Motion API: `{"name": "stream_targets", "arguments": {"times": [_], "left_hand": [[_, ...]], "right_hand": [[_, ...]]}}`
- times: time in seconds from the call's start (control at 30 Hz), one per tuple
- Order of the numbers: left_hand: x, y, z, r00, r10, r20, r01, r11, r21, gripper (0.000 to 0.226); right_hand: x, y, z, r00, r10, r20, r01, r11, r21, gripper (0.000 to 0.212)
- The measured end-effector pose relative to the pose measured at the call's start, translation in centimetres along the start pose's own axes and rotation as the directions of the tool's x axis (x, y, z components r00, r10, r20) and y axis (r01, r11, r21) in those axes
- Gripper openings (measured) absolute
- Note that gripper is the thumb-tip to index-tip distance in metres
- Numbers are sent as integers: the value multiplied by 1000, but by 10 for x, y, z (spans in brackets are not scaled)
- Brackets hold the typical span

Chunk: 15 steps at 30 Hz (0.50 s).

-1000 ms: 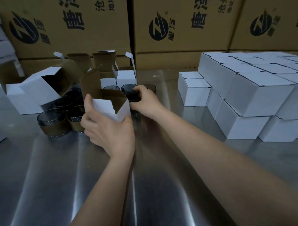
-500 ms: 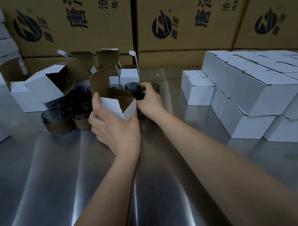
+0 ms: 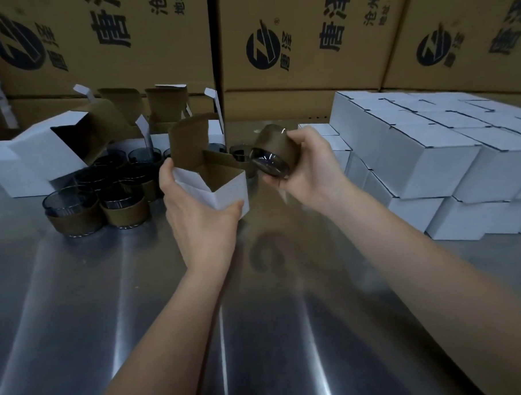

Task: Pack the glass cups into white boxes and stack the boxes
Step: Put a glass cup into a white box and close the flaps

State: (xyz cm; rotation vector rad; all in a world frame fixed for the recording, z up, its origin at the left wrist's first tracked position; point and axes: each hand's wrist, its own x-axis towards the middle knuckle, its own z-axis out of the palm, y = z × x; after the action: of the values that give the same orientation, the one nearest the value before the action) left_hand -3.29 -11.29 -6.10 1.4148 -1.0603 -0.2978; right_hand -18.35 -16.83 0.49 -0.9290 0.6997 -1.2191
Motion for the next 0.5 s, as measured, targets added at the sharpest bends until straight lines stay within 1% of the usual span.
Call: {"name": "stream_targets", "arguments": {"times": [0.1,0.2,0.33,0.4,0.5], "left_hand": [[-3,0,4,997,12,76,-10,1000,-27,113],[-6,-1,7,990,19,142,-10,998,-66,112],[-8,0,10,976,50,211,-31,995,-95,110],[-9,-1,11,970,57,236,-31,993,-110,110],[-8,-3,11,963,61,261,-25,990,-138,108]], "right_hand": [[-12,-6,-3,996,2,87,-1,1000,-9,21],[-20,-9,-2,983,-68,171,79,995,-56,21],[-24,-10,0,959,-161,234,171,985,-24,39],[-26,-10,0,946,-189,262,217,973,-80,43],[-29,-9,1,922,-244,302,322,915,-242,48]]}}
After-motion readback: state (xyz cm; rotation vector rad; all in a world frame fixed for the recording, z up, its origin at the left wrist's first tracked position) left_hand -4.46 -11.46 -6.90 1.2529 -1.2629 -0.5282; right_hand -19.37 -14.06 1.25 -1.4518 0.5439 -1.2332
